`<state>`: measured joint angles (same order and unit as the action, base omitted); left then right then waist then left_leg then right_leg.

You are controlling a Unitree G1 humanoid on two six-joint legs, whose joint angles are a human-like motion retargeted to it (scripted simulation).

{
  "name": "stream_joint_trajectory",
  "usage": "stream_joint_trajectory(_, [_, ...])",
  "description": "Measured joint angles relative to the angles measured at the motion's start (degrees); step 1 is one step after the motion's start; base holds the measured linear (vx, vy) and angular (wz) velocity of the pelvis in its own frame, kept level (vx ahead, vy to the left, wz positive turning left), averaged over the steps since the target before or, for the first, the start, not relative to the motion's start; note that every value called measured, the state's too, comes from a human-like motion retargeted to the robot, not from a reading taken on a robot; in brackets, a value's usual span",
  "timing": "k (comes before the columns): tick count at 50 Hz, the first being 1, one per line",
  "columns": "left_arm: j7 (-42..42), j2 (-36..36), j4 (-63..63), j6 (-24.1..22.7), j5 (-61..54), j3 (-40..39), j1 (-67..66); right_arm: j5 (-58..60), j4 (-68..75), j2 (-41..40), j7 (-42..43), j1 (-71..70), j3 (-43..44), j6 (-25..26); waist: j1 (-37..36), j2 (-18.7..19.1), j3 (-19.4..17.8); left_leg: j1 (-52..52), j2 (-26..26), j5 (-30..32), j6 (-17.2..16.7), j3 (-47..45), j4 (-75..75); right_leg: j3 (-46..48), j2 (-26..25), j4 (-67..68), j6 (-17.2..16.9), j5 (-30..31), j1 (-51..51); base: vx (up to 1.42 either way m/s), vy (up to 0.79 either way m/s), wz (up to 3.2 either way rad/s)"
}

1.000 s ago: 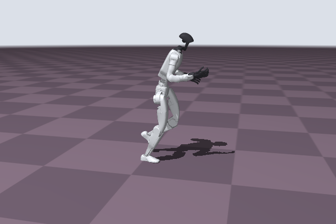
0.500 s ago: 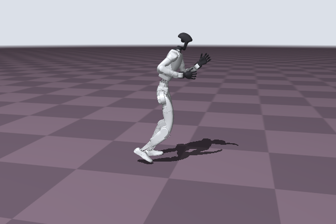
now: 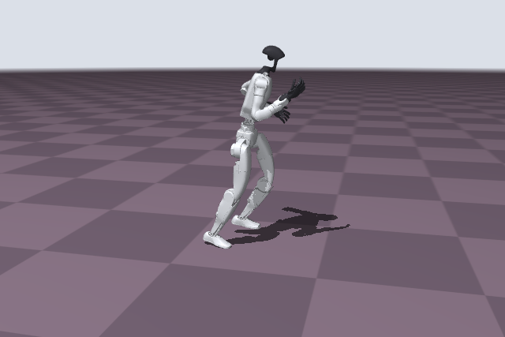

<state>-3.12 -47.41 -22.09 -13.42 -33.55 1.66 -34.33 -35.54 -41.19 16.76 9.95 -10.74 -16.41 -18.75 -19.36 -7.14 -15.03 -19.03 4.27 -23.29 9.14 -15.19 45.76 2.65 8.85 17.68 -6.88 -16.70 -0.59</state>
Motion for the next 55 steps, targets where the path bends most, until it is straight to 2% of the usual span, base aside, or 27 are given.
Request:
stream_joint_trajectory(3, [-0.4, 2.03, 0.06, 0.09, 1.66, -8.69, -4.42, 1.28, -2.6, 2.56, -3.62, -1.72, -1.85, 1.11, -3.29, -0.75, -0.54, 1.0, 0.83, 2.09, -1.16, -0.64, -23.05, -1.24, 0.39, -3.86, -1.25, 5.19, -6.24, 1.0, 0.28, -0.35])
stream_joint_trajectory(5, [1.06, 4.8, -0.38, -0.9, 5.59, -11.96, -3.62, 2.74, -3.17, 3.86, -5.93, -1.01, -3.66, 0.7, -3.47, 0.22, -1.77, 2.14, 2.19, 4.76, -3.04, -0.97, -33.49, -1.08, -0.19, -3.79, -0.91, 6.01, -11.01, 1.0, 0.32, 0.05])
stream_joint_trajectory(7, [3.85, 8.07, 0.31, -2.56, 12.72, -10.97, 1.65, 5.73, -1.21, 4.7, -6.93, 1.5, -5.87, -0.82, -2.54, 1.79, -4.18, 2.85, 2.67, 6.57, -4.34, 1.66, -31.77, -0.59, -0.45, 2.9, 0.66, 4.09, -13.92, 0.97, 0.3, 0.24])
stream_joint_trajectory(11, [10.87, 15.6, 7.58, -2.27, 26.57, -2.14, 21.34, 20.8, 12.96, 5.13, -0.65, 8.47, -7.98, -0.49, 0.87, 1.4, -7.85, 1.85, 1.91, -4.98, -1.67, 2.61, -11.29, -1.49, 2.12, 31.84, 4.09, -5.92, -7.02, 0.88, 0.25, 0.21])
stream_joint_trajectory(13, [16.45, 21.43, 9.56, -0.61, 32.6, 1.21, 33.91, 29.86, 20.09, 5.59, 5.26, 12.94, -6.96, 0.78, 3.39, 1.04, -8.05, 3.17, 1.18, -9.03, -2.0, 1.43, -7.74, -2.58, 2.88, 42.07, 6.07, -10.9, -0.68, 0.78, 0.2, -0.04])
stream_joint_trajectory(15, [21.46, 28.62, 7.05, 0.35, 35.74, 2.07, 45.5, 32.99, 21.99, 6.74, 9.18, 18.84, -4.78, 0.55, 7.51, 1.54, -6.65, 6.39, 0.19, -9.84, -2.97, 0.47, -10.15, -3.29, 1.99, 45.33, 7.43, -13.69, 5.43, 0.74, 0.19, -0.01])
stream_joint_trajectory(18, [26.29, 36.78, 1.79, 0.75, 39.11, 3.1, 60.53, 31.68, 18.15, 13.47, 8.41, 25.91, -0.94, -1.44, 17.47, 5.1, -2.41, 12.13, -1.0, -5.95, -4.93, -0.45, -19.18, -0.75, -0.76, 36.11, 6.87, -13.24, 12.44, 0.74, 0.16, 0.09])
stream_joint_trajectory(20, [28.66, 37.84, -0.93, 0.55, 38.46, 6.08, 67.71, 31.09, 15.8, 19.74, 6.93, 28.78, 1.72, -1.52, 24.99, 8.01, 0.4, 15.84, -1.97, -1.76, -6.52, -0.61, -24.99, 2.82, -2.14, 22.98, 5.09, -9.93, 14.41, 0.79, 0.08, 0.04])
stream_joint_trajectory(24, [24.98, 30.48, -4.36, -0.27, 26.54, 16.61, 74.12, 26.36, 15.15, 27.16, 5.84, 33.02, 7.54, 1.63, 35.71, 10.04, 4.11, 23.77, -6.49, 5.17, -10.13, 0.05, -31.85, 13.42, -2.79, -5.72, 0.53, -1.6, 14.25, 0.87, -0.05, -0.4])
stream_joint_trajectory(27, [16.87, 21.56, -7.77, -0.2, 20.59, 23.43, 72.83, 18.86, 16.84, 25.79, 3.94, 35.09, 10.19, 3.75, 38.69, 8.4, 4.66, 28.59, -10.03, 7.83, -12.63, 1.11, -30.25, 25.0, -3.55, -13.99, -0.77, 6.6, 14.12, 0.86, -0.12, -1.33])
stream_joint_trajectory(29, [11.5, 14.73, -9.59, 0.09, 19.95, 26.26, 69.6, 14.24, 18.98, 22.34, 2.63, 35.65, 11.56, 4.38, 38.28, 5.87, 4.94, 27.75, -12.39, 8.32, -13.52, 3.21, -21.16, 29.72, -3.25, -12.74, 1.62, 5.78, 13.07, 0.81, -0.11, -1.9])
stream_joint_trajectory(31, [6.64, 8.42, -9.22, 0.5, 21.15, 26.85, 65.16, 10.93, 22.42, 17.85, 2.55, 34.03, 11.56, 4.11, 37.09, 4.39, 4.25, 23.07, -13.03, 9.01, -14.81, 5.07, -6.29, 28.21, -3.22, -8.16, 5.99, -1.39, 12.49, 0.73, -0.06, -2.19])
stream_joint_trajectory(33, [3.28, 4.7, -4.81, 1.65, 24.64, 25.56, 58.34, 9.99, 27.14, 13.52, 4.12, 29.69, 9.36, 3.85, 35.73, 4.93, 2.29, 17.25, -10.09, 10.05, -15.06, 5.09, 9.44, 22.69, -4.3, 0.06, 9.76, -8.72, 13.54, 0.65, 0.01, -2.43])
stream_joint_trajectory(35, [4.32, 4.56, 3.29, 4.03, 27.4, 22.96, 49.12, 11.23, 31.03, 10.74, 7.22, 22.56, 6.08, 3.94, 34.49, 6.01, -0.1, 11.71, -4.42, 9.4, -11.69, 4.01, 22.66, 17.37, -6.0, 9.62, 11.06, -12.63, 15.42, 0.61, 0.03, -2.72])
stream_joint_trajectory(37, [11.75, 6.62, 9.42, 4.92, 24.1, 19.71, 38.41, 11.71, 29.25, 8.89, 8.81, 15.87, 3.91, 3.02, 32.41, 5.35, -0.27, 5.89, 0.27, 6.63, -6.93, 2.76, 31.02, 12.32, -6.93, 18.45, 8.84, -14.22, 18.34, 0.61, -0.01, -2.99])
stream_joint_trajectory(38, [14.99, 8.24, 10.84, 4.95, 19.4, 18.19, 34.12, 11.19, 26.83, 8.55, 8.92, 12.05, 3.03, 2.91, 31.37, 4.91, -1.41, 4.0, 1.38, 4.82, -3.65, 3.37, 32.4, 9.43, -8.74, 15.15, 8.67, -13.51, 15.62, 0.56, -0.05, -3.15])
stream_joint_trajectory(40, [20.42, 10.05, 9.85, 2.82, 10.8, 15.19, 24.89, 8.92, 20.83, 6.86, 8.03, 6.48, 0.65, 2.06, 27.24, 2.58, -2.09, 1.49, 2.31, 1.17, 0.91, 2.97, 31.5, 2.0, -10.77, 11.28, 6.91, -11.42, 11.66, 0.57, -0.05, -3.54])
stream_joint_trajectory(42, [23.03, 10.92, 6.42, 0.24, 6.6, 11.58, 15.96, 7.78, 15.74, 4.32, 7.03, 3.03, -3.09, 1.17, 21.21, -1.0, -1.35, 0.71, -0.36, -0.4, 2.07, 3.12, 23.76, -6.89, -10.88, 7.36, 4.66, -7.59, 7.83, 0.61, 0.0, -3.99])
stream_joint_trajectory(43, [24.39, 11.75, 4.45, -1.35, 3.68, 9.5, 11.87, 0.15, 13.08, 1.41, 7.78, 2.02, -6.95, -0.79, 18.04, -2.78, -0.79, 0.92, -2.25, -0.58, 1.77, 3.78, 18.02, -11.29, -10.51, 5.28, 3.36, -5.25, 5.84, 0.62, 0.03, -4.02])
stream_joint_trajectory(44, [24.42, 12.55, 2.85, -2.06, 1.95, 7.37, 8.59, -2.41, 11.6, 0.24, 7.8, 0.86, -9.28, -1.03, 14.91, -4.22, 0.05, 1.42, -3.7, -0.71, 1.46, 4.54, 11.28, -15.37, -10.07, 3.48, 1.84, -2.89, 4.25, 0.63, 0.06, -3.94])
stream_joint_trajectory(47, [20.76, 15.53, -1.12, -3.18, -1.84, 0.64, 2.47, -0.18, 10.36, -0.58, 3.71, -3.42, -12.76, 1.25, 5.57, -6.98, 2.87, 4.92, -5.08, -1.0, 0.55, 6.68, -12.62, -26.2, -9.46, -0.32, -2.84, 3.37, 0.82, 0.62, 0.14, -3.84])
stream_joint_trajectory(49, [17.32, 17.47, -3.02, -3.97, -1.85, -3.81, 1.37, 7.12, 11.2, 0.19, 0.48, -6.28, -13.36, 2.91, 0.31, -7.31, 4.49, 7.53, -4.2, -1.22, -0.54, 9.62, -26.85, -31.14, -9.94, -0.97, -5.03, 5.54, -0.84, 0.57, 0.27, -3.64])
stream_joint_trajectory(51, [15.08, 18.88, -4.79, -5.39, -0.85, -6.79, 2.62, 10.14, 11.52, -0.45, 0.46, -7.88, -14.99, 2.11, -2.39, -6.92, 5.34, 8.58, -3.07, -0.76, -1.71, 12.89, -34.39, -32.49, -10.17, 0.62, -5.56, 5.27, -2.23, 0.51, 0.34, -2.79])
stream_joint_trajectory(52, [13.76, 19.09, -5.53, -5.79, 0.03, -7.35, 4.32, 8.67, 11.35, -1.28, -1.12, -7.92, -16.39, 1.81, -2.51, -6.59, 5.37, 8.59, -2.4, -0.08, -2.14, 13.4, -35.51, -31.43, -10.16, 2.94, -5.08, 4.13, -2.49, 0.45, 0.36, -1.73])
stream_joint_trajectory(53, [12.44, 18.82, -6.15, -6.03, 0.55, -6.97, 7.06, 2.25, 10.89, -3.09, -3.57, -6.94, -18.85, 1.38, -1.64, -6.13, 5.03, 8.32, -1.63, 0.78, -2.32, 12.49, -34.54, -28.84, -10.07, 6.83, -3.98, 2.22, -2.22, 0.41, 0.37, -1.1])
stream_joint_trajectory(54, [11.13, 17.33, -5.77, -5.88, 3.14, -5.93, 10.96, 5.87, 10.68, -2.35, -4.97, -6.67, -17.75, 1.33, -0.35, -5.9, 4.27, 7.82, -1.39, 0.34, -2.23, 11.42, -31.87, -25.44, -9.55, 12.84, -3.0, -0.05, -0.96, 0.36, 0.37, -0.53])
stream_joint_trajectory(55, [9.82, 15.24, -4.91, -5.54, 6.77, -4.57, 15.45, 14.48, 10.61, -0.34, -5.85, -6.75, -14.86, 1.46, 1.15, -5.76, 3.29, 7.19, -1.43, -0.76, -2.02, 10.28, -28.36, -21.65, -8.83, 19.89, -2.08, -2.5, 0.81, 0.33, 0.35, -0.18])
